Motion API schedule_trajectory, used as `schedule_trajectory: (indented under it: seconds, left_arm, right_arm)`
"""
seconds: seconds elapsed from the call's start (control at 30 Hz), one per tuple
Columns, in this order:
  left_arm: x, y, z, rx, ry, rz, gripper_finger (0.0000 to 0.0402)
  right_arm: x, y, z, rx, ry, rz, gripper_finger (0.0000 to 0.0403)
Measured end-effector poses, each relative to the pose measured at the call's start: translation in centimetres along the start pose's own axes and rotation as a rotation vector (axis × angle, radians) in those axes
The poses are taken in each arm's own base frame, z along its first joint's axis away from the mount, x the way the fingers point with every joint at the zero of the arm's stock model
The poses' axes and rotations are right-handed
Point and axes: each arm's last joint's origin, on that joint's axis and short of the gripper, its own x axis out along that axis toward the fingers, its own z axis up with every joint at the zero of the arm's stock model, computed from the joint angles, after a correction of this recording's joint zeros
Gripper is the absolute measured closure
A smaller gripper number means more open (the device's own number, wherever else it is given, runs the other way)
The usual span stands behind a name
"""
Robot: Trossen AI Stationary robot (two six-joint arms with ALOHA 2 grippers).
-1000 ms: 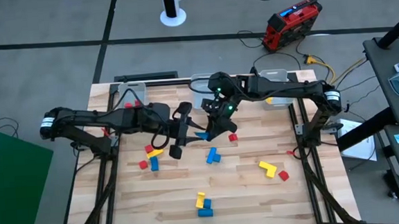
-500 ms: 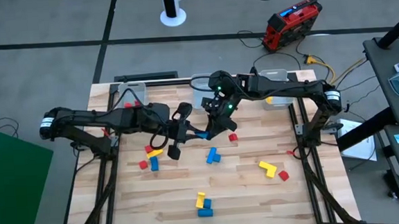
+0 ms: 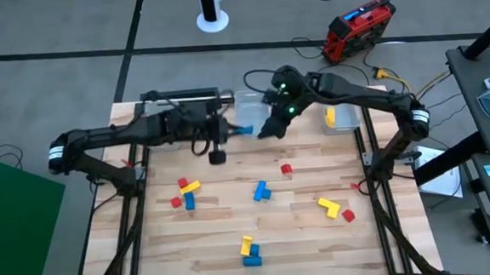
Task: Sort blocks
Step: Put the blue block into the middle gray bin
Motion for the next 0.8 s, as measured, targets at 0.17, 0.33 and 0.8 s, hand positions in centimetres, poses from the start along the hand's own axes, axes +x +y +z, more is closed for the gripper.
schedule_trajectory:
  seconds: [0.17,0.33,0.8]
  left_arm:
    - [1.8,2.9,-1.9,-0.188,0.078,0.081,0.0395]
    - [4.3,3.9,-3.4,-0.305,0.169,0.1,0.0396]
    - [11.4,6.8,-4.2,-0.304,0.652,0.047,0.0396]
  right_arm:
    - [-1.8,-0.5,-0.2,0.01,-0.057,-0.161,0.0168]
    - [-2.0,-0.6,-0.2,0.003,-0.062,-0.171,0.0198]
    - [-1.8,-0.9,-0.6,-0.01,-0.009,-0.192,0.0268]
